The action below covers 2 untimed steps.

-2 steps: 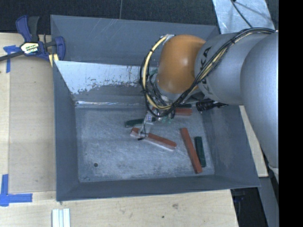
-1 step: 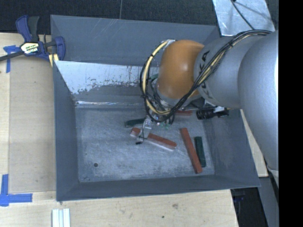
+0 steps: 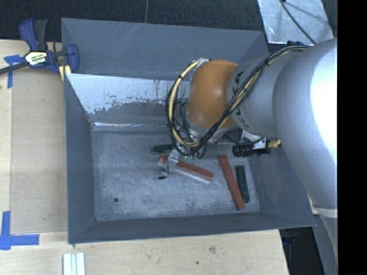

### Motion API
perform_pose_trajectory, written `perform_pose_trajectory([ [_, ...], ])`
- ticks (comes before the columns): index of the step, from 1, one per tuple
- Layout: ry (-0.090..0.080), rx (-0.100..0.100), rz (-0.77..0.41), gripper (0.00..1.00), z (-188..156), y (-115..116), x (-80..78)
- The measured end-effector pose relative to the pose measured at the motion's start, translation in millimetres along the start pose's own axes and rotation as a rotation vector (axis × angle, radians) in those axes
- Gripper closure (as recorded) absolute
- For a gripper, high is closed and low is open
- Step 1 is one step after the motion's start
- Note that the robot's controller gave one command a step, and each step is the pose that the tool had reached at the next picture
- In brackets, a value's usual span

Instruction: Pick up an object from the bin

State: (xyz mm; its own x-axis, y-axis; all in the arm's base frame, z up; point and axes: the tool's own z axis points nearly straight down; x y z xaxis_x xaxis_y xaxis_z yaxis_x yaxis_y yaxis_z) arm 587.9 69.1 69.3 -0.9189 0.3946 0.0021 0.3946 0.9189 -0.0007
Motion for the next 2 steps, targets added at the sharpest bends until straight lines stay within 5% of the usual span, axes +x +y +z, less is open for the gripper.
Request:
perform_pose_trajectory([
  [1,-0.001,-0.001,0.0,0.0,-0.4,-0.2,-0.6],
  [2,-0.003,-0.002,0.002,1.0,-1.1,-0.2,-1.4],
])
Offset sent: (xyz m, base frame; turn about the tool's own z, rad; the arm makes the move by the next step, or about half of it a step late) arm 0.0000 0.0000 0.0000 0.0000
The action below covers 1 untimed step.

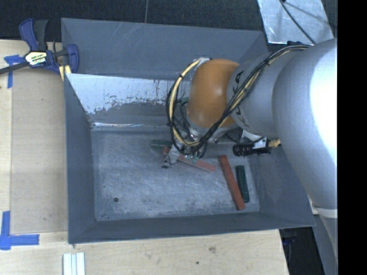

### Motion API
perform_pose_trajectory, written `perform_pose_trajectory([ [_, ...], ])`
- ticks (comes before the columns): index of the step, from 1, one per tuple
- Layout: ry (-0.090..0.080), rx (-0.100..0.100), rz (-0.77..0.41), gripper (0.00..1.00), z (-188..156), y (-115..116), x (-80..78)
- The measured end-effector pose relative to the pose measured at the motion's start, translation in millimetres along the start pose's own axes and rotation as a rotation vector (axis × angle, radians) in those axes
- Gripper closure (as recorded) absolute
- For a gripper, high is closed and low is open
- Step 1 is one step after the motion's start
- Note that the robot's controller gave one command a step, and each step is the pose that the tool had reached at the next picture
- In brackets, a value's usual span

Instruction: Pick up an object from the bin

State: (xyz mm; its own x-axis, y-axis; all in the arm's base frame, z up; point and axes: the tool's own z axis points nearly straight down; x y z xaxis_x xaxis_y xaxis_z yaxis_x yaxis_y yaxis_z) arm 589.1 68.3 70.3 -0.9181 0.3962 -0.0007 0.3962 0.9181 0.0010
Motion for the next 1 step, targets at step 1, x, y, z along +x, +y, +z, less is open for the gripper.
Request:
perform_pose_trajectory([
  [1,-0.003,-0.001,0.002,1.0,-6.5,-0.4,-1.1],
])
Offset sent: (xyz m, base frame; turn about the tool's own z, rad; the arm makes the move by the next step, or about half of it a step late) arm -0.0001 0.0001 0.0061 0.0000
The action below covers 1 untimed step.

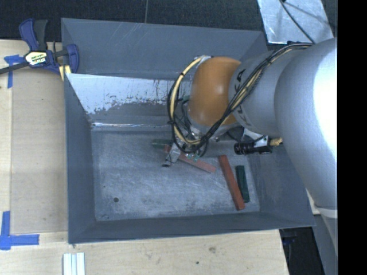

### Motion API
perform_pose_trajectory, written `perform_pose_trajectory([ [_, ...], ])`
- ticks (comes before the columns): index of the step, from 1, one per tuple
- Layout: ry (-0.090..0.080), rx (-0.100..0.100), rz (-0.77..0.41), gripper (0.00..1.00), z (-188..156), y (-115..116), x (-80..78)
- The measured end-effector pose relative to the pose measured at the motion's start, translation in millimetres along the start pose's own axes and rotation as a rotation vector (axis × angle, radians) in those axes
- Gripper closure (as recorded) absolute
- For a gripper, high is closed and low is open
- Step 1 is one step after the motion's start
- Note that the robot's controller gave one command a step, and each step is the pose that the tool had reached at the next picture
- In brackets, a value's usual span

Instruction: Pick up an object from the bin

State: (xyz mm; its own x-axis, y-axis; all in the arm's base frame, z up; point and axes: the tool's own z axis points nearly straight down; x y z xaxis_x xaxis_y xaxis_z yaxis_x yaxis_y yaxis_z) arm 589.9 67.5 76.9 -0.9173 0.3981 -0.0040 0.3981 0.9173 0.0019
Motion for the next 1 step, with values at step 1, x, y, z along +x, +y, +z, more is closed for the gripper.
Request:
perform_pose_trajectory([
  [1,0.0,0.0,0.0,1.0,-71.2,-0.3,-1.9],
])
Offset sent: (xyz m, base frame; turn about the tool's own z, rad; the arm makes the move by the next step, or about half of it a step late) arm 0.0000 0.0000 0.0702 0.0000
